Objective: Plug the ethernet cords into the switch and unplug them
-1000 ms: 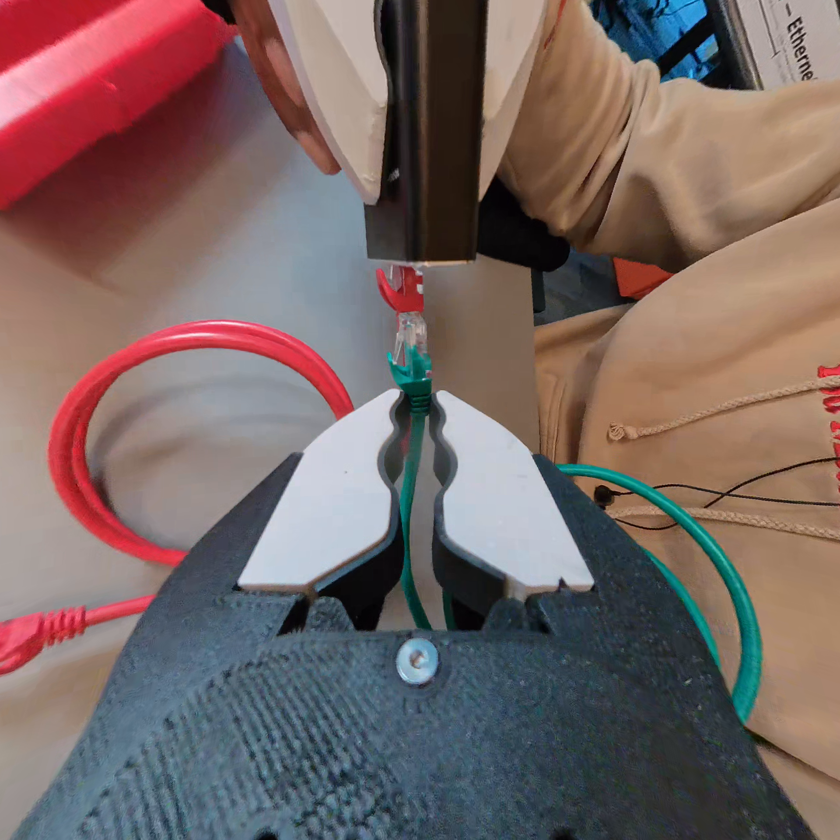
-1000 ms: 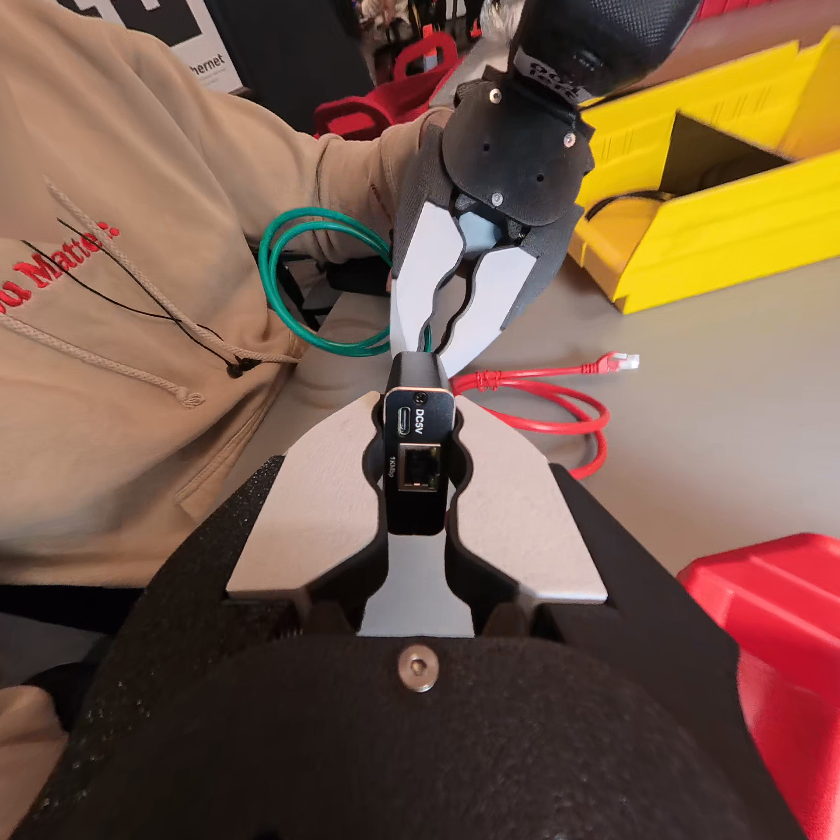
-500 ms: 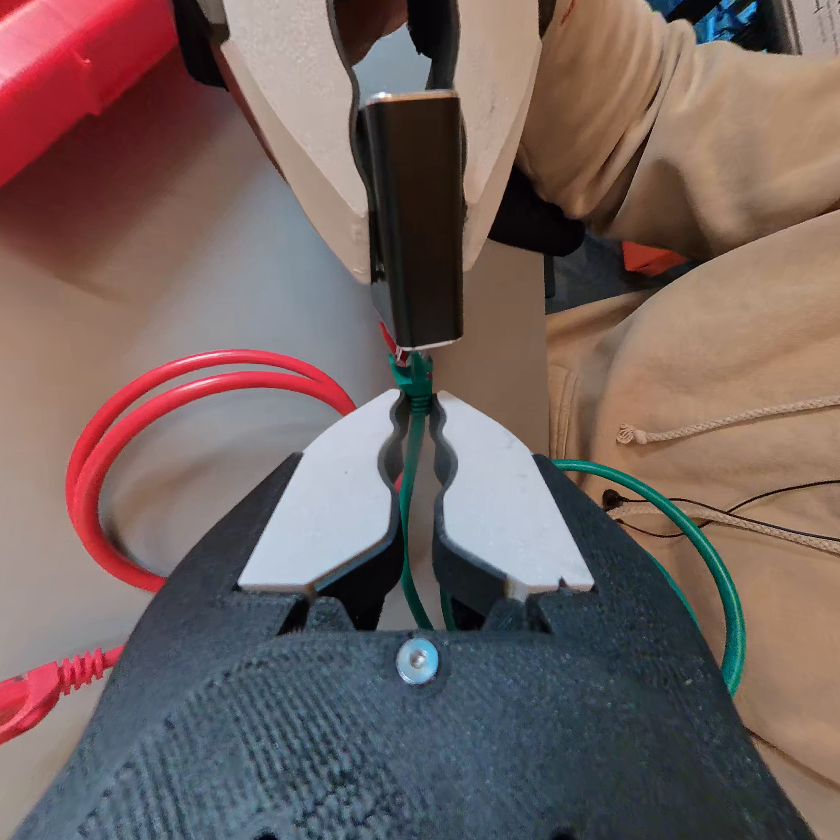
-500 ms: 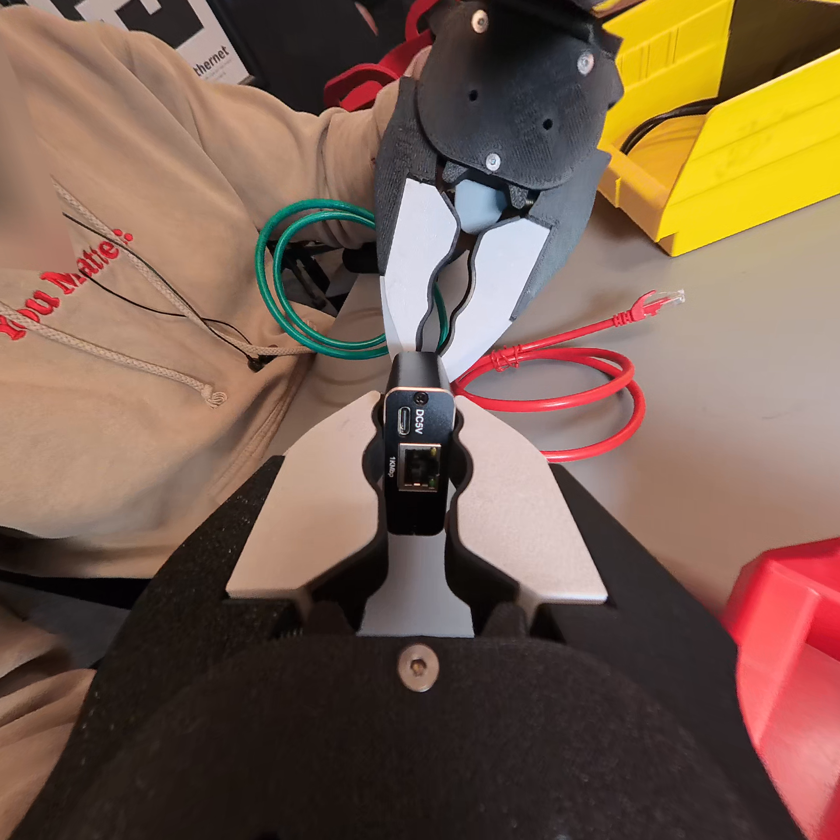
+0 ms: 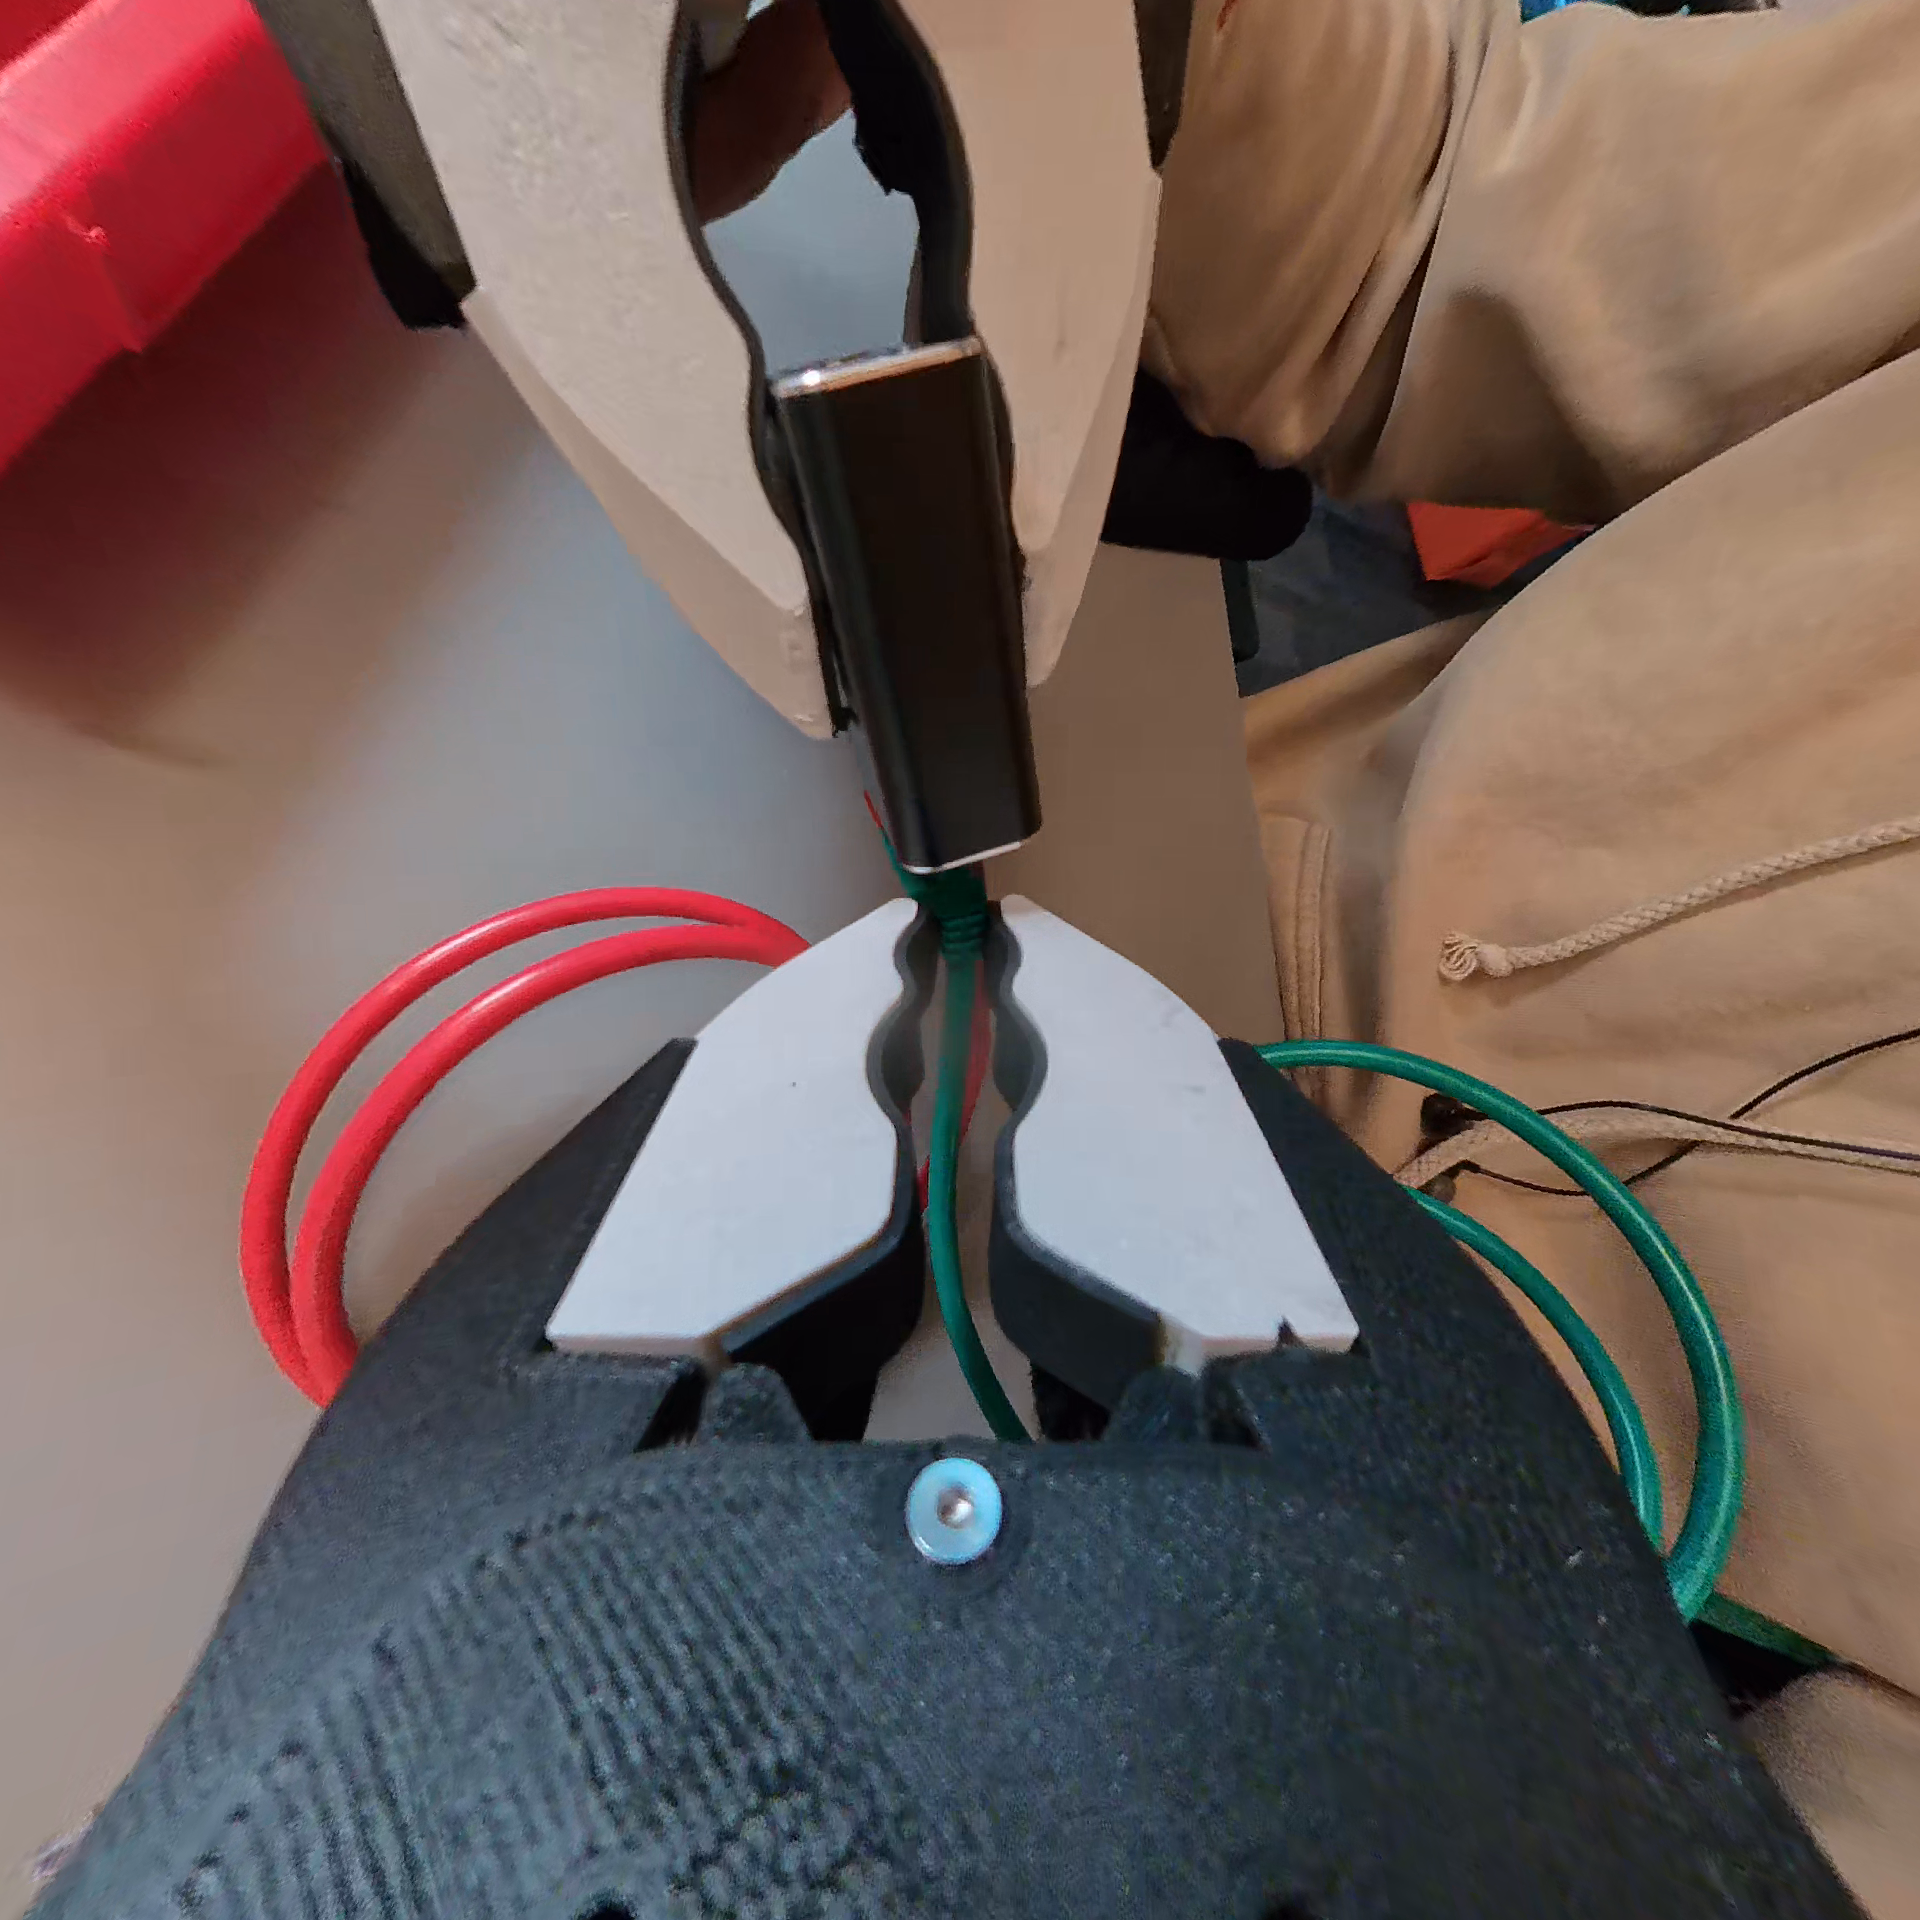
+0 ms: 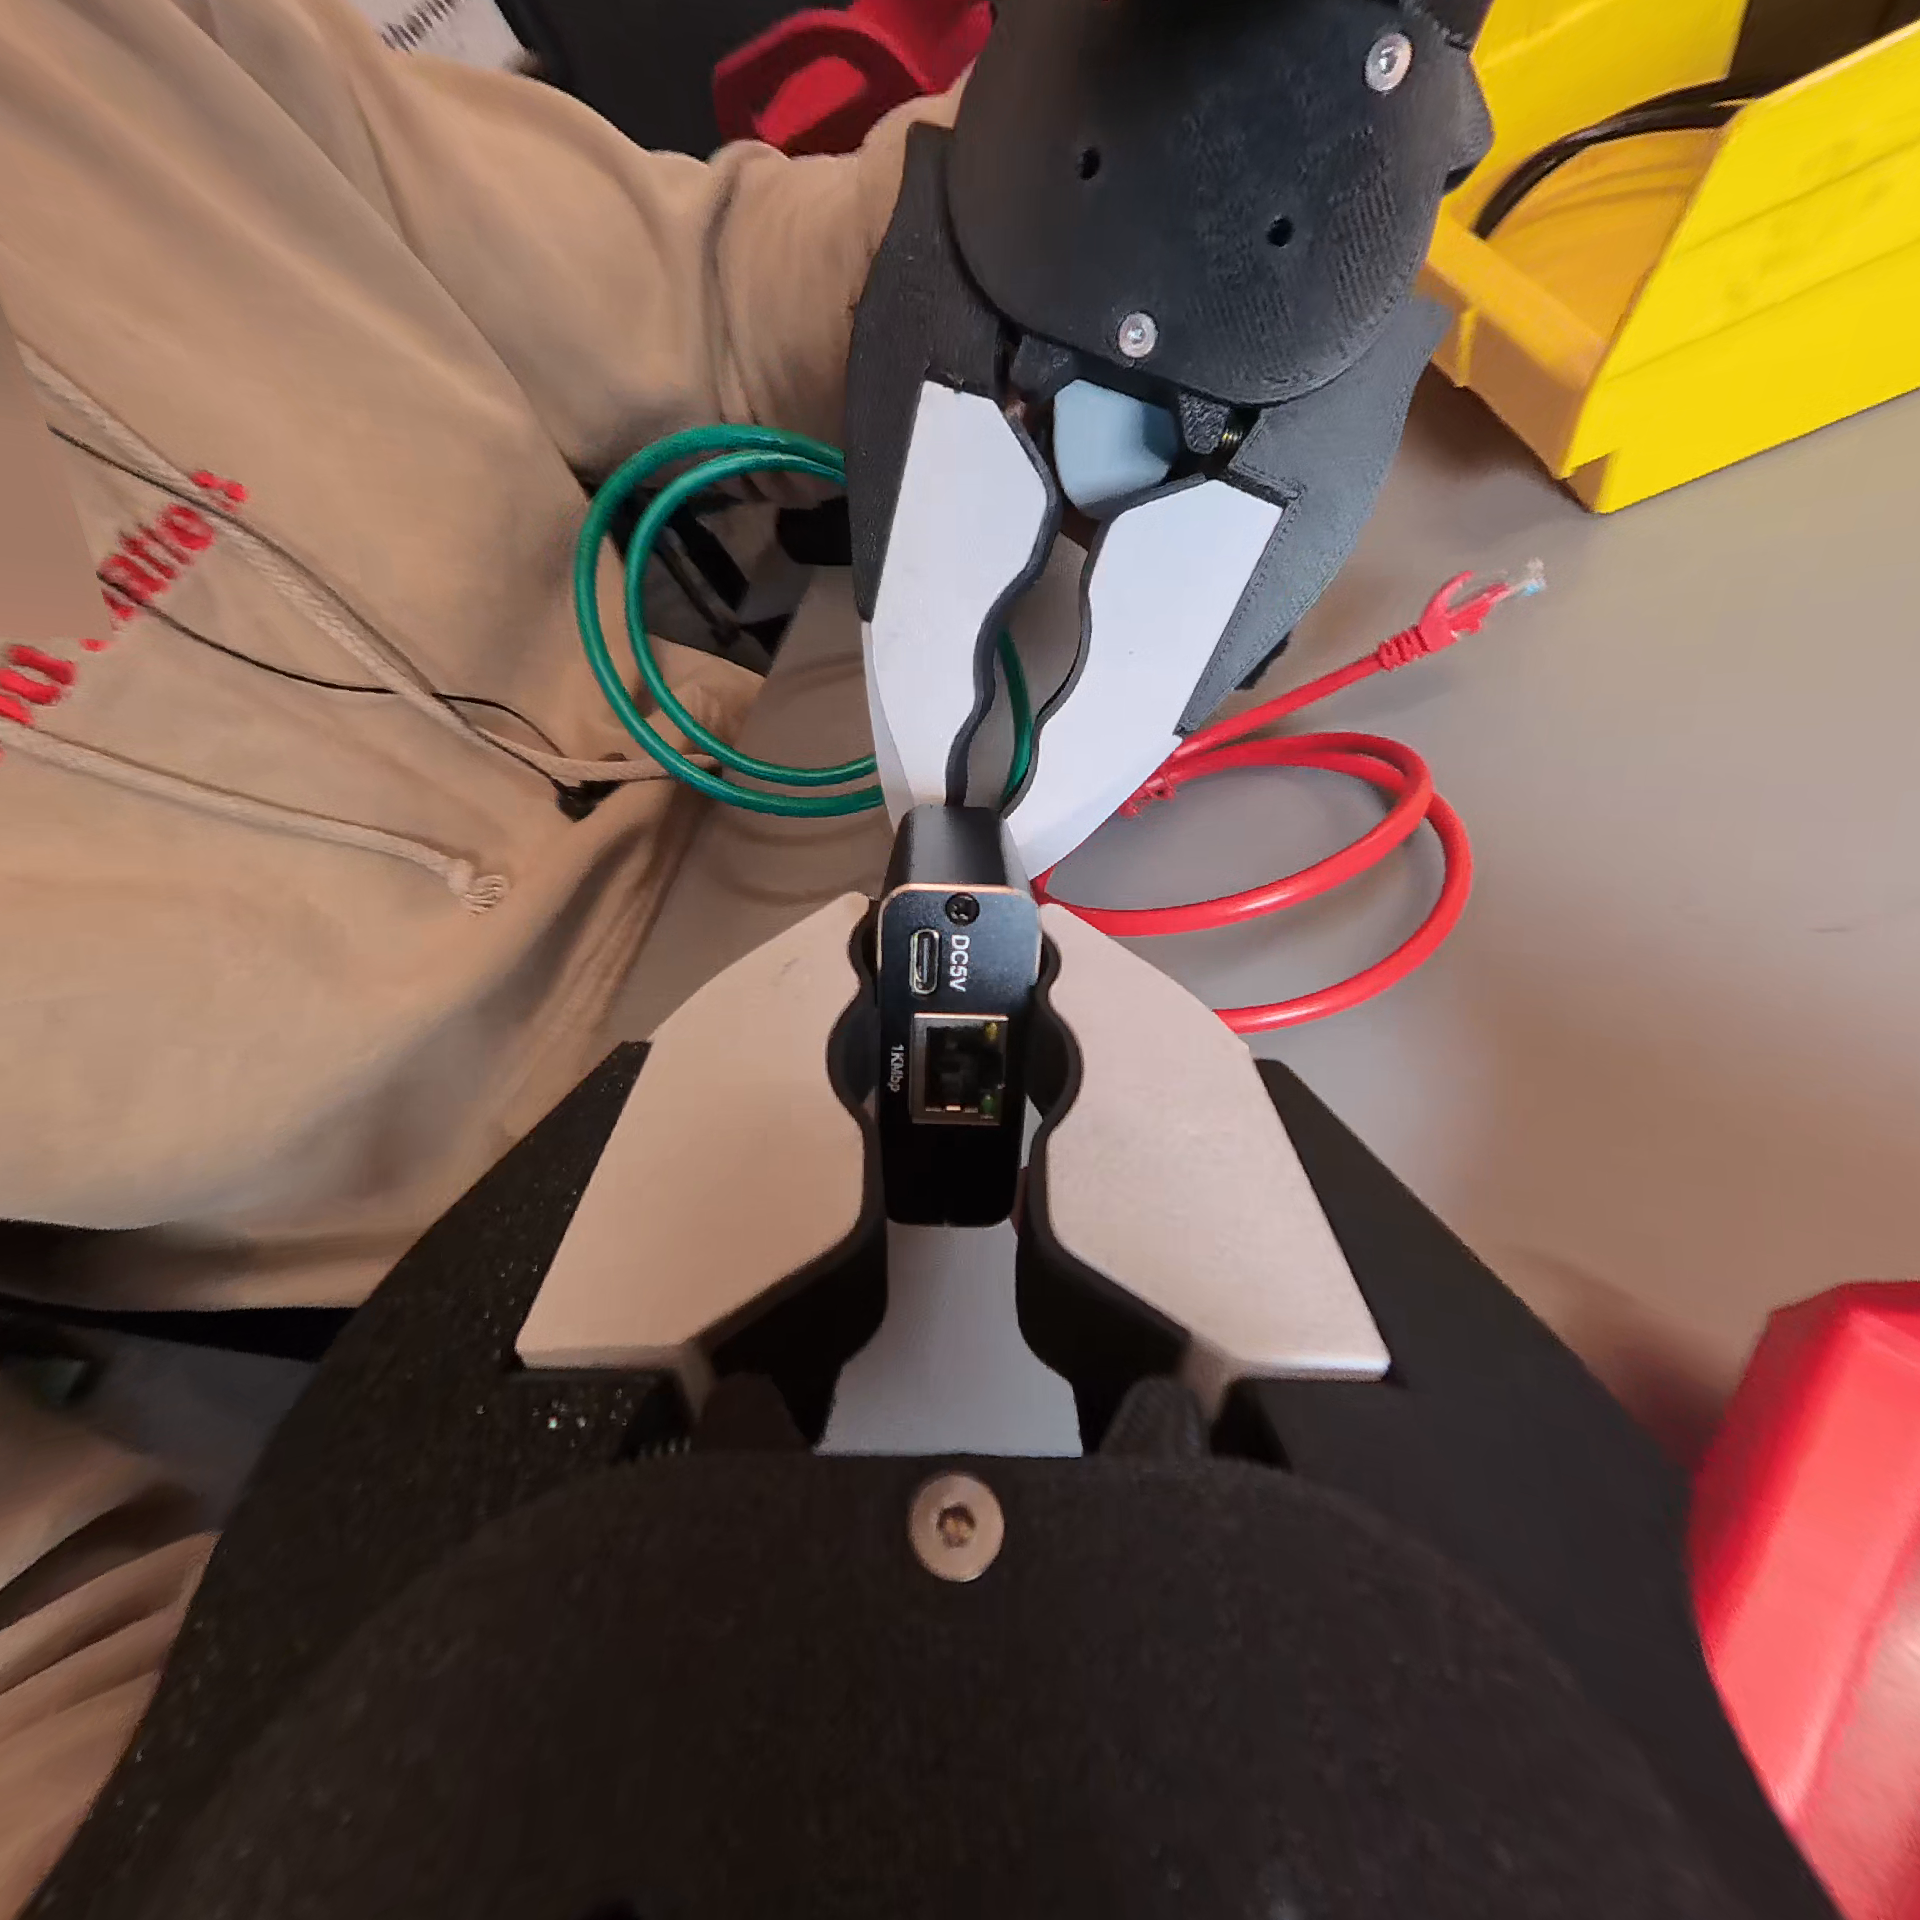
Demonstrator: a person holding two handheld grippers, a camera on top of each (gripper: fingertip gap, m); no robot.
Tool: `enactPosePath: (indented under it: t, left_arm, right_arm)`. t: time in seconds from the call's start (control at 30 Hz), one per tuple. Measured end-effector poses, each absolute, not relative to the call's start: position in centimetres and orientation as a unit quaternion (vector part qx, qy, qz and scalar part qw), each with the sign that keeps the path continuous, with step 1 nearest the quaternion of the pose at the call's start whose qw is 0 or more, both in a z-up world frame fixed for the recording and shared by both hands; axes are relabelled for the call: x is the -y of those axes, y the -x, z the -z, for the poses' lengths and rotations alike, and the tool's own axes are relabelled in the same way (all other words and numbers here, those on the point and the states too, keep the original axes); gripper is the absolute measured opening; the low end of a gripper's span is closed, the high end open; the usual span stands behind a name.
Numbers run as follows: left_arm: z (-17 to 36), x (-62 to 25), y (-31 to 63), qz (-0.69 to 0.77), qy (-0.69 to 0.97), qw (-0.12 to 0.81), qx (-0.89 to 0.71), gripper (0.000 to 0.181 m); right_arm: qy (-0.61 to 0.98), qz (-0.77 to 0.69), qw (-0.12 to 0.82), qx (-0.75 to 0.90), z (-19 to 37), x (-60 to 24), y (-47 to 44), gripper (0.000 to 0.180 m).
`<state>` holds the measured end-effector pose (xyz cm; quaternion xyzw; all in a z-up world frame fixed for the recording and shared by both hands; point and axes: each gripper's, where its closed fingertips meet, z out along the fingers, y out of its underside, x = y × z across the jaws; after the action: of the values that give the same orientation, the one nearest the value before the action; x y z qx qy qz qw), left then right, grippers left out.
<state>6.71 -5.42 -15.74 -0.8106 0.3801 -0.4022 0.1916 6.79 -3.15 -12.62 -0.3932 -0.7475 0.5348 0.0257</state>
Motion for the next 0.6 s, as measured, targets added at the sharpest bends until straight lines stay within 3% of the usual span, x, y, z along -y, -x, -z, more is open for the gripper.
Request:
enactPosePath:
  t: [0.23, 0.47, 0.6]
  left_arm:
    - [13.9, 4.2, -5.4, 0.399, 0.801, 0.264, -0.359, 0.009]
    - [8.8, 2.1, -3.6, 0.398, 0.737, 0.429, -0.337, 0.009]
    - [5.5, 1.2, -3.0, 0.402, 0.682, 0.529, -0.305, 0.008]
  right_arm:
    - [0.388, -0.538, 0.115, 0.739, 10.7, 2.0, -5.8, 0.025]
    - [0.379, -0.647, 0.249, 0.612, 4.8, -1.3, -4.3, 0.046]
    - [0.37, -0.67, 0.284, 0.577, 3.0, -0.9, -3.5, 0.049]
